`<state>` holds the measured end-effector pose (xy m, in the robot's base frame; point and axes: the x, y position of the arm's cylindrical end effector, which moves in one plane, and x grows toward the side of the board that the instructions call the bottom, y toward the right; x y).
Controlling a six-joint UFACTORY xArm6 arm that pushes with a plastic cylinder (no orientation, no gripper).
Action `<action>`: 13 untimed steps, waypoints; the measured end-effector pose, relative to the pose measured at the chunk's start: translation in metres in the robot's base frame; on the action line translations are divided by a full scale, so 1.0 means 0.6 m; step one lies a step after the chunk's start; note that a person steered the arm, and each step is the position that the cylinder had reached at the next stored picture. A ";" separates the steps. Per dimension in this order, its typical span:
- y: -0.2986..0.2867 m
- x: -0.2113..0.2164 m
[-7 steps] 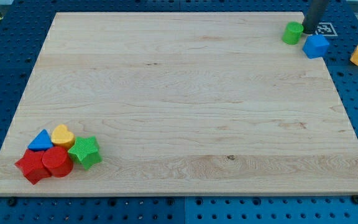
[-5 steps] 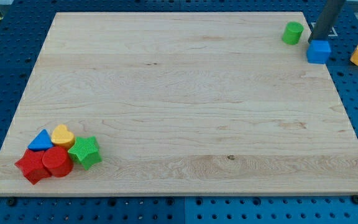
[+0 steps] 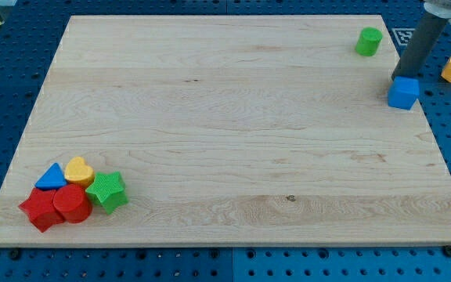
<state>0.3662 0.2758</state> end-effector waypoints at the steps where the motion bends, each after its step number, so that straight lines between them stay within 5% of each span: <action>1: -0.010 0.000; 4: -0.177 -0.143; 6: -0.136 -0.290; 8: -0.046 -0.195; 13: 0.001 -0.072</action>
<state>0.3229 0.2763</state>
